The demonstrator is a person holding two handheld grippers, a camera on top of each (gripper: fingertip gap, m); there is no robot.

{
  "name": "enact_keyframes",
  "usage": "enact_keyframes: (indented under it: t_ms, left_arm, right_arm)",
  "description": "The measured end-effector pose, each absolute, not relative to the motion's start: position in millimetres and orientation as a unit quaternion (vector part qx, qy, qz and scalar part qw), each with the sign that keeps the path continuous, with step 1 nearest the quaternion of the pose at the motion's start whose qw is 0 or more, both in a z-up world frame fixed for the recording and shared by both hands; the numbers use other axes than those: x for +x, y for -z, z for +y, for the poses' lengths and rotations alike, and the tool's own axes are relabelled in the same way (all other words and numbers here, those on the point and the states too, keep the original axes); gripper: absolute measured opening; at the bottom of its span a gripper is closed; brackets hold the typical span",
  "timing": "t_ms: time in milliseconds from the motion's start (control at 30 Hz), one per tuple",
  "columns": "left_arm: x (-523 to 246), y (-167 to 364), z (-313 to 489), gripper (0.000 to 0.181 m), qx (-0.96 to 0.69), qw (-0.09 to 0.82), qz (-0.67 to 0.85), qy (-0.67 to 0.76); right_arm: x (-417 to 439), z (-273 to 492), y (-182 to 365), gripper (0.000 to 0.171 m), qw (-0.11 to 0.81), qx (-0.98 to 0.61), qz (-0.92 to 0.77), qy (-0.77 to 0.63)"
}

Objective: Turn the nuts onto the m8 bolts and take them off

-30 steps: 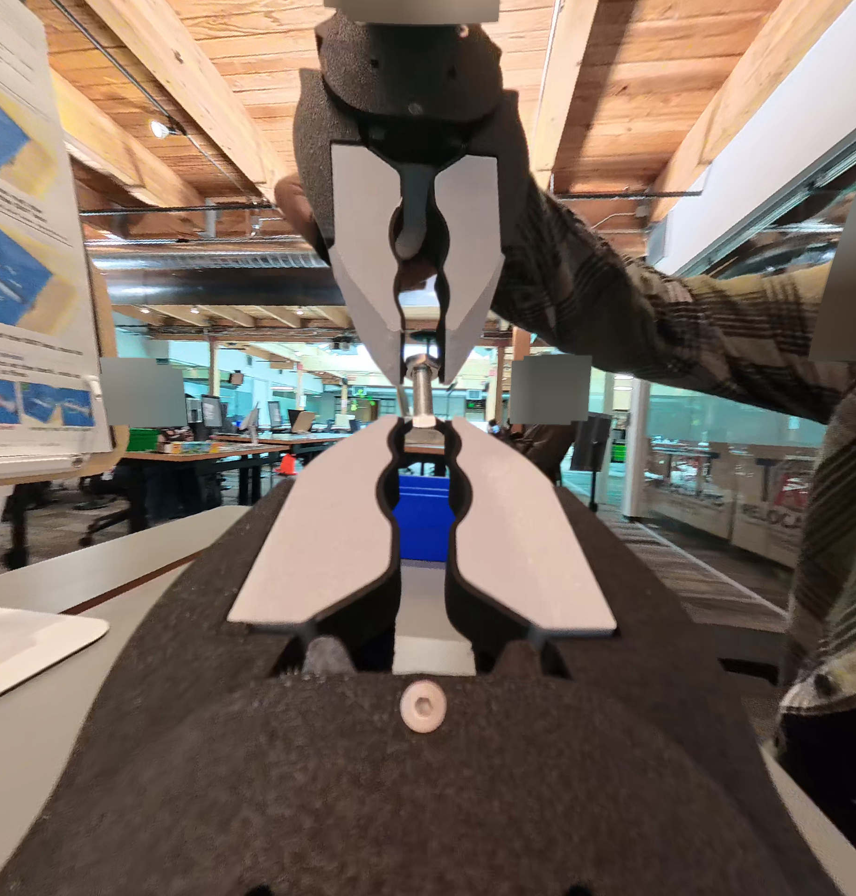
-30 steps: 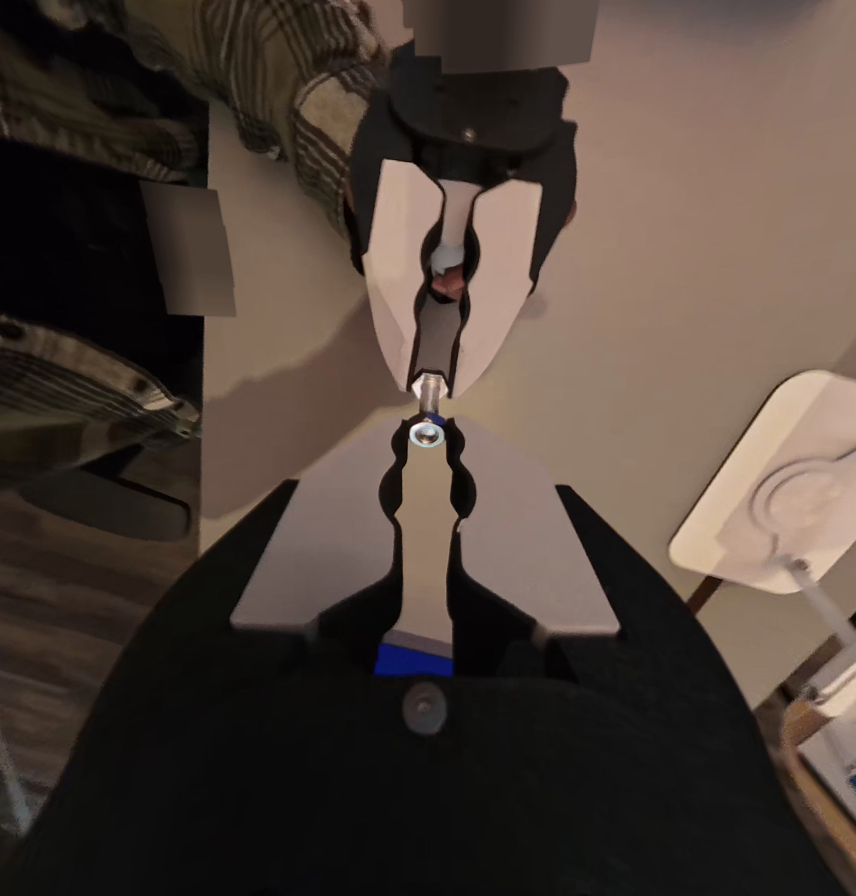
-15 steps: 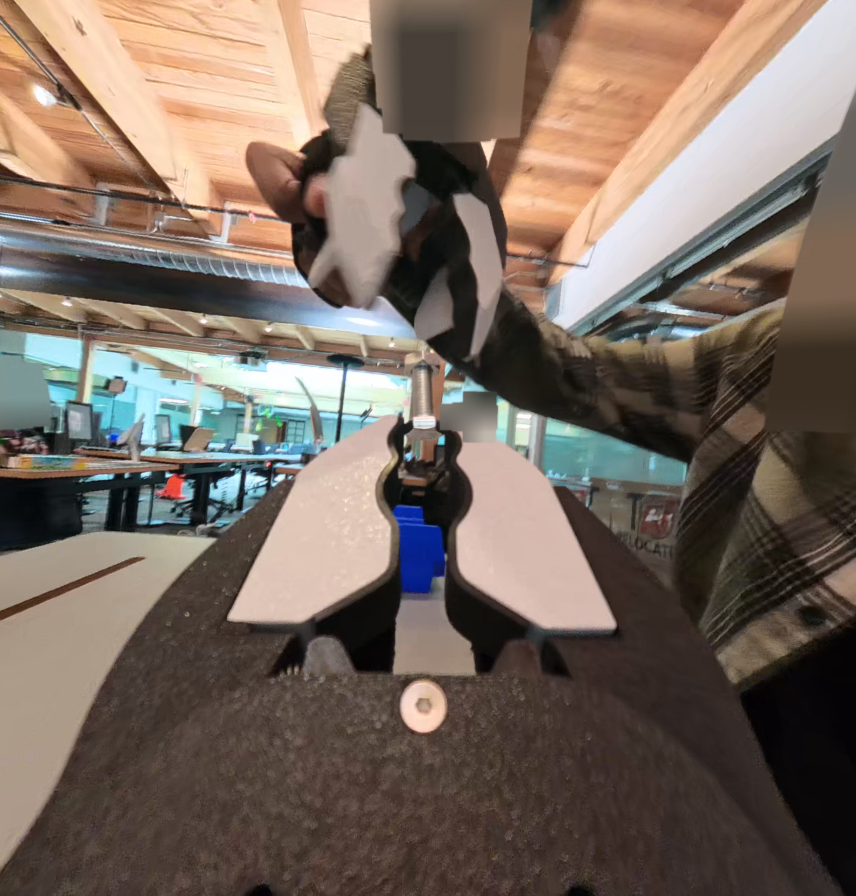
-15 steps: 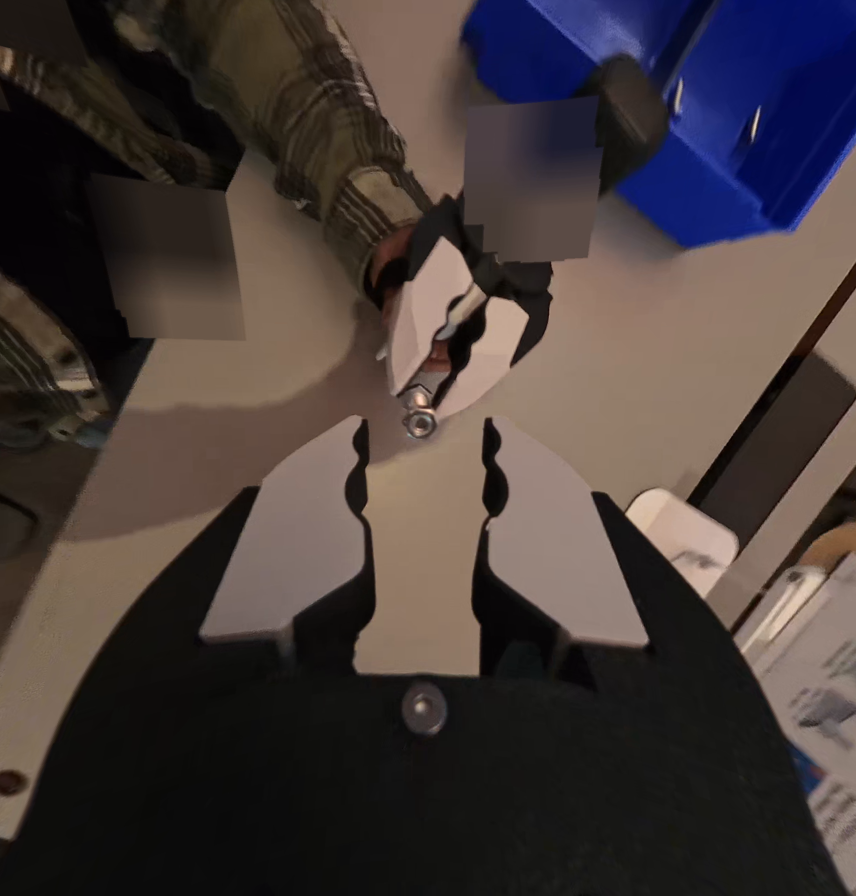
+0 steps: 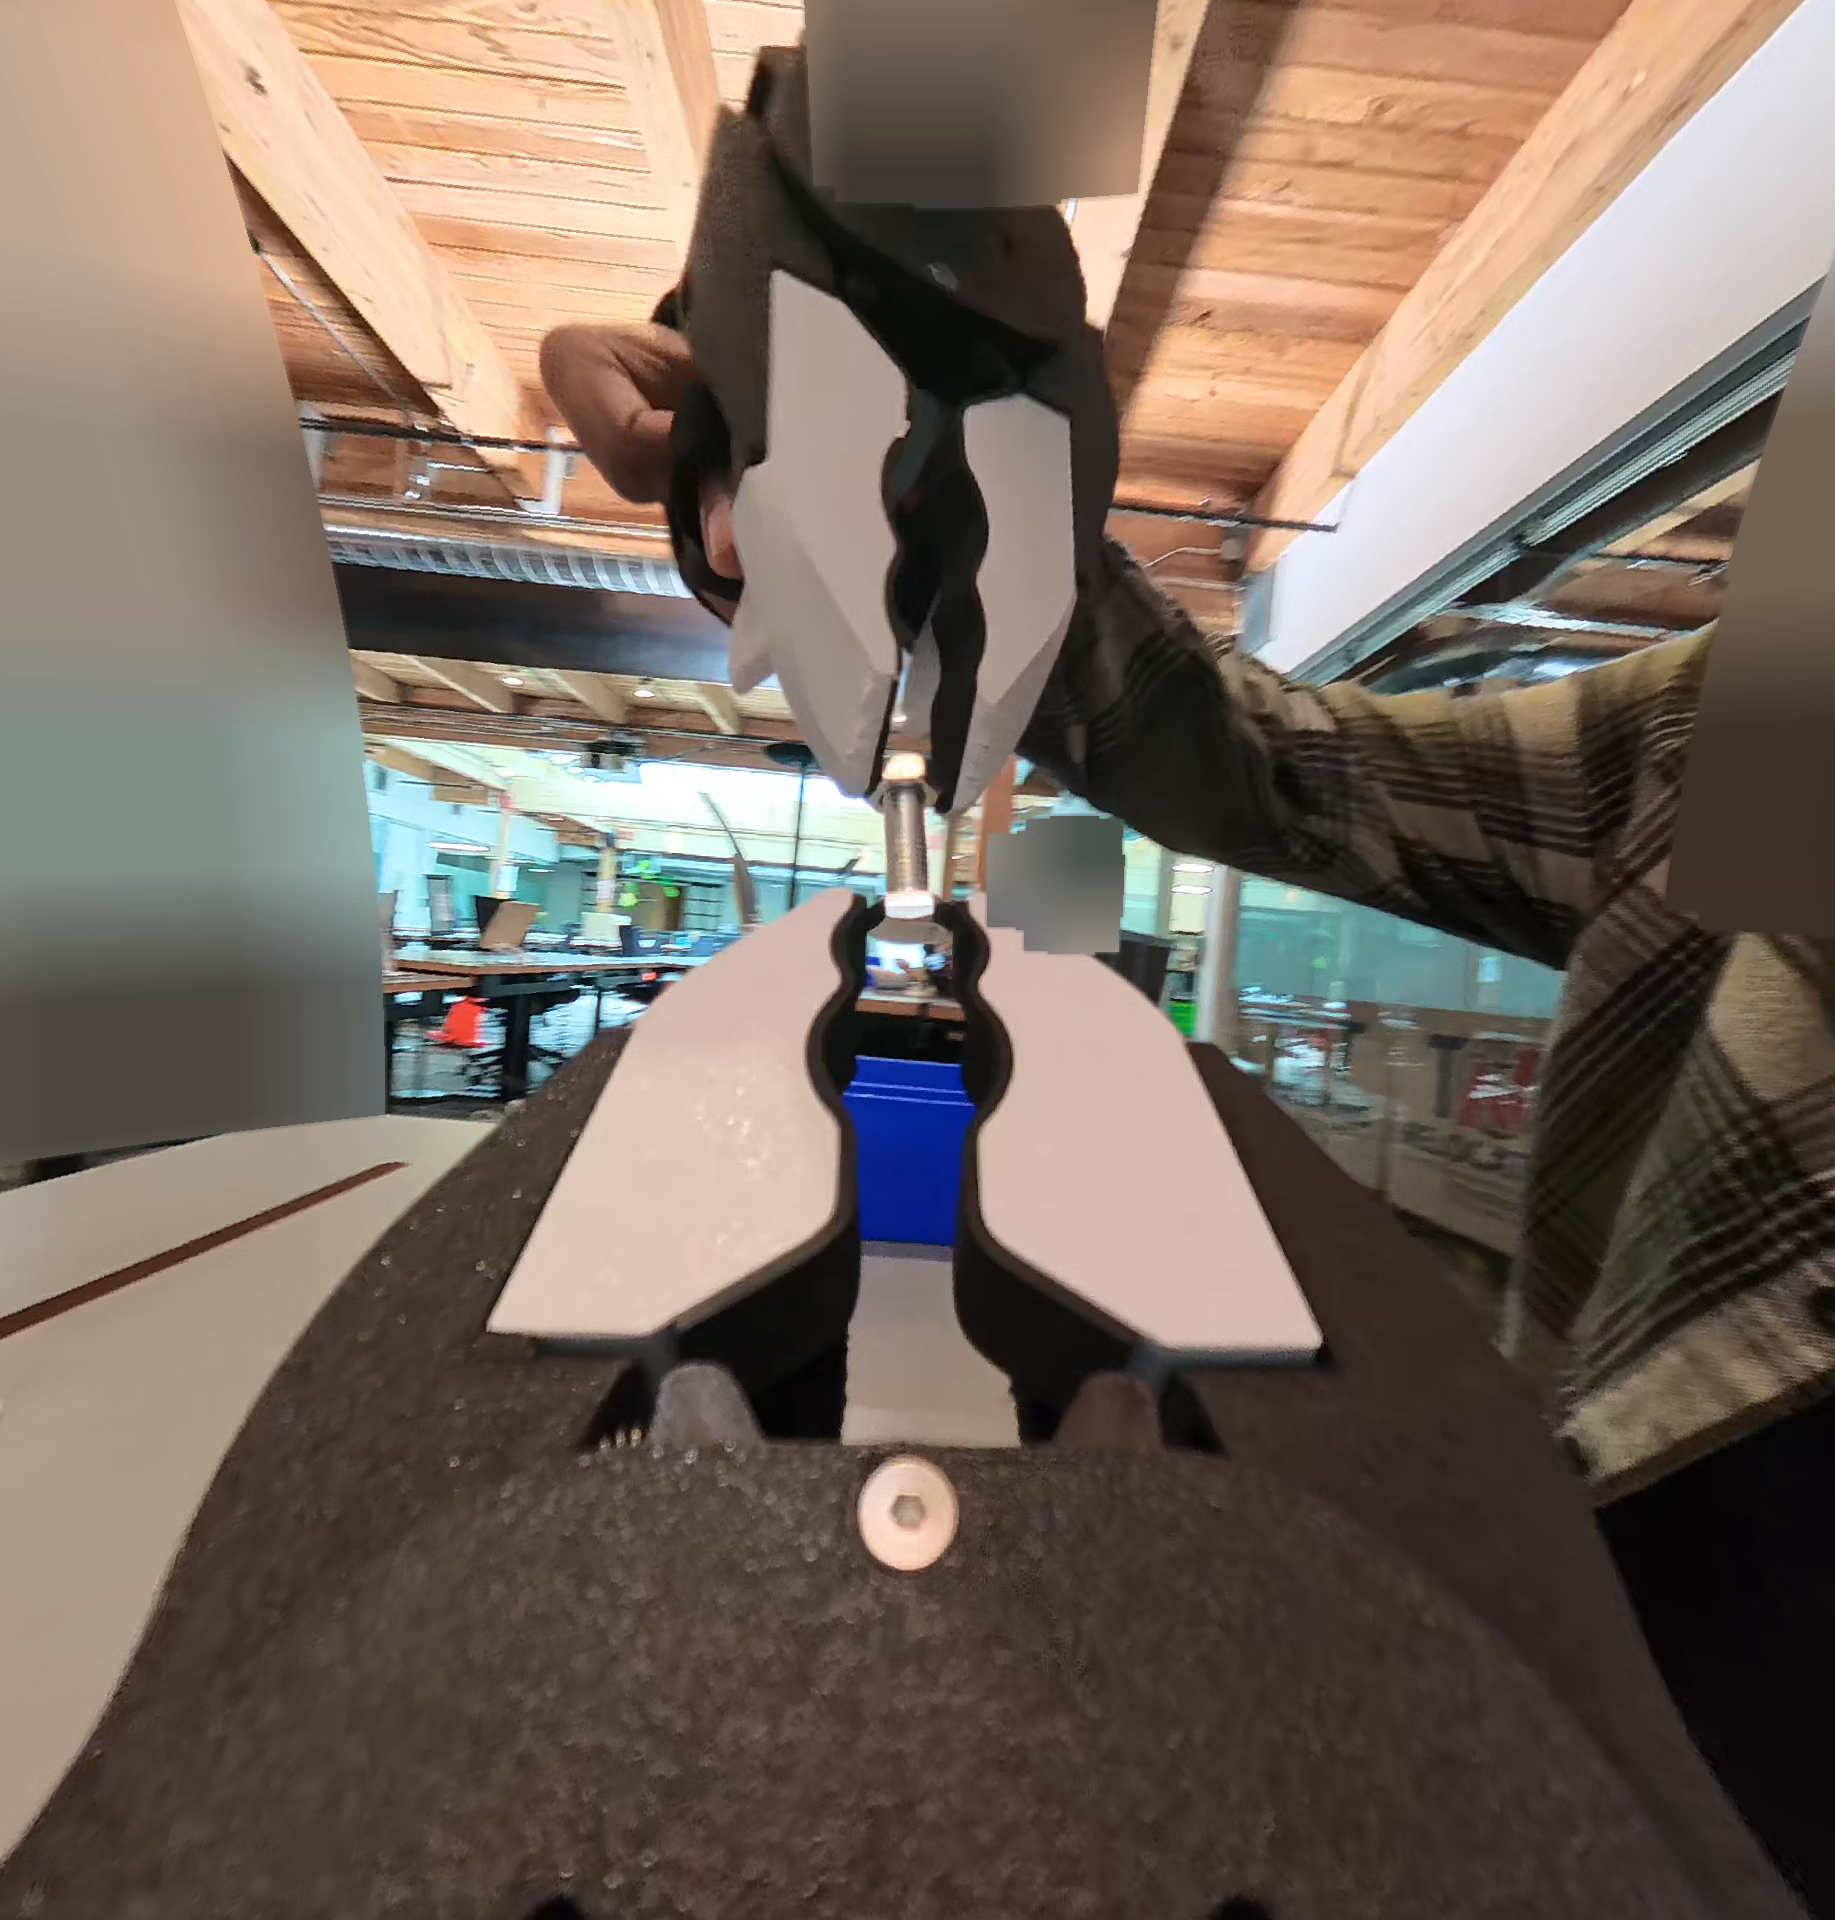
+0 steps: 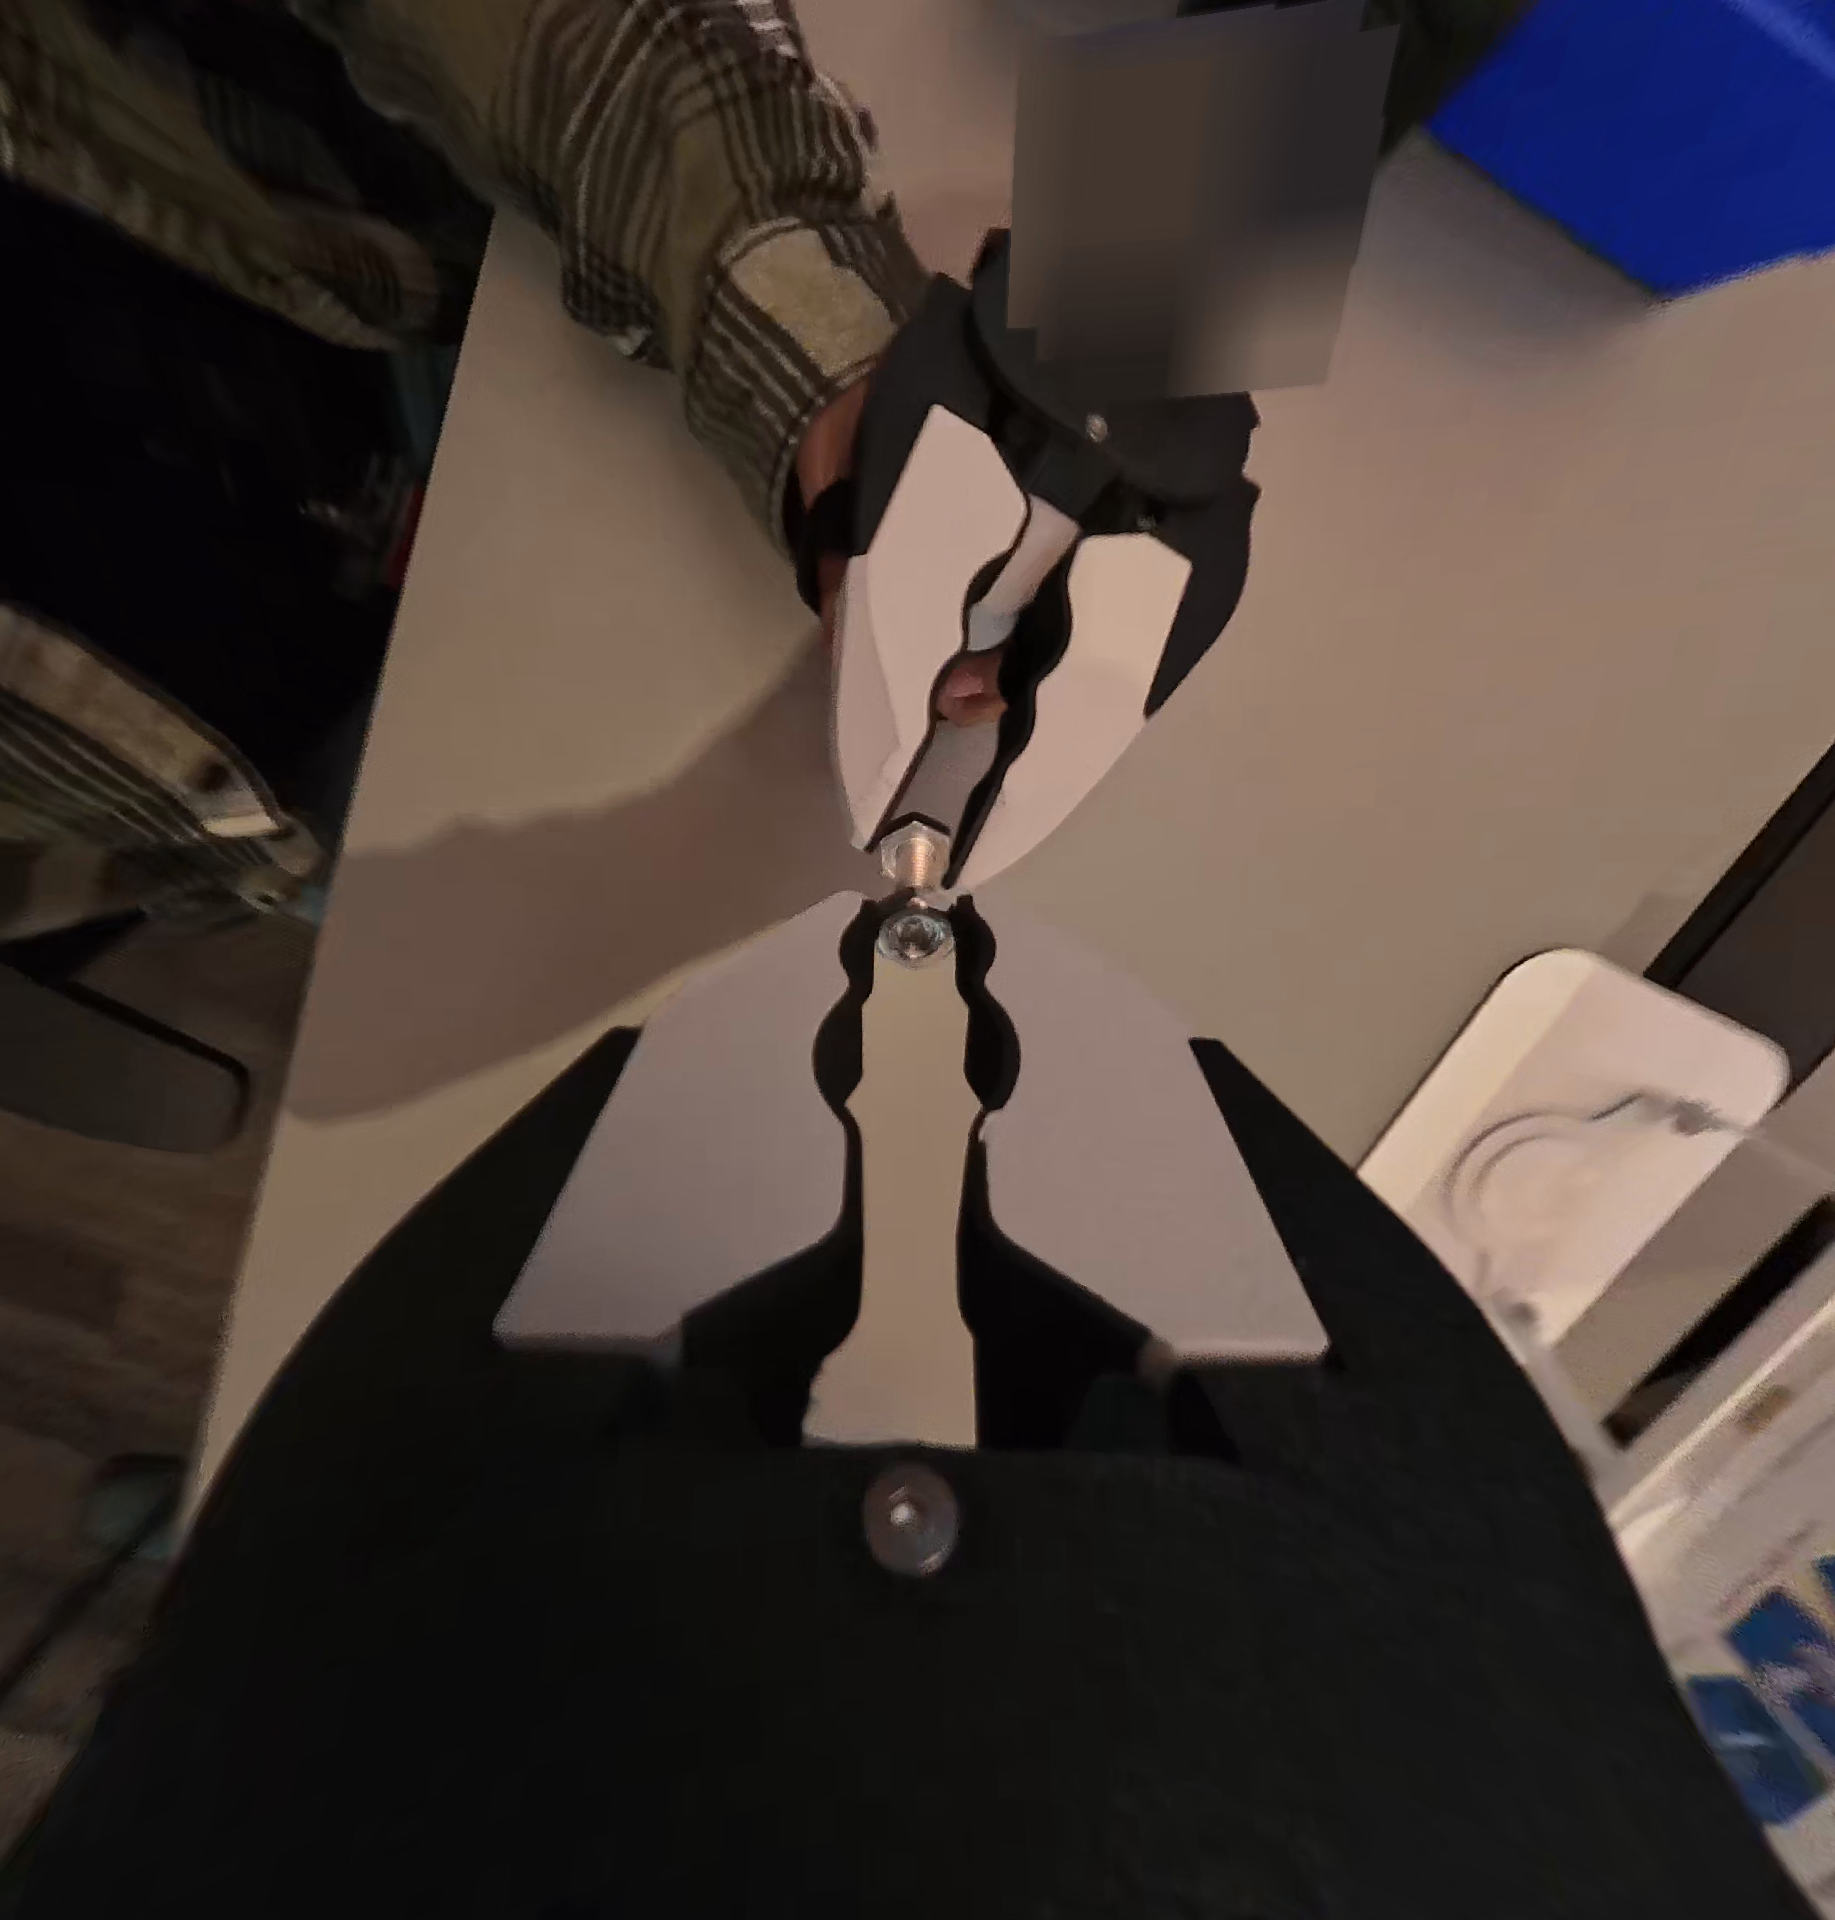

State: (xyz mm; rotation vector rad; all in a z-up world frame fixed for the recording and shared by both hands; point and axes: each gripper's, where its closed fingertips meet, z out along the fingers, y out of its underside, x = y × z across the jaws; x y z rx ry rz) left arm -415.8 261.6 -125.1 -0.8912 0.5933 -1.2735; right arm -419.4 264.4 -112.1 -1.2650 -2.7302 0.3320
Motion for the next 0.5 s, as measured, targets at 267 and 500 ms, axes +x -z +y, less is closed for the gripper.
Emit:
enact_keyframes:
  t_ms: [267,500]
  left_arm:
    - [-415,123,263,0.015,-0.41,0.695,0.261,0.529]
    - [-423,120,259,0.015,-0.388,0.681,0.246,0.57]
  right_arm:
    - [-412,275,122,0.03,-0.003,-0.545,-0.837,-0.053]
    - [-419,279,102,0.058,0.048,-0.54,-0.834,-0.097]
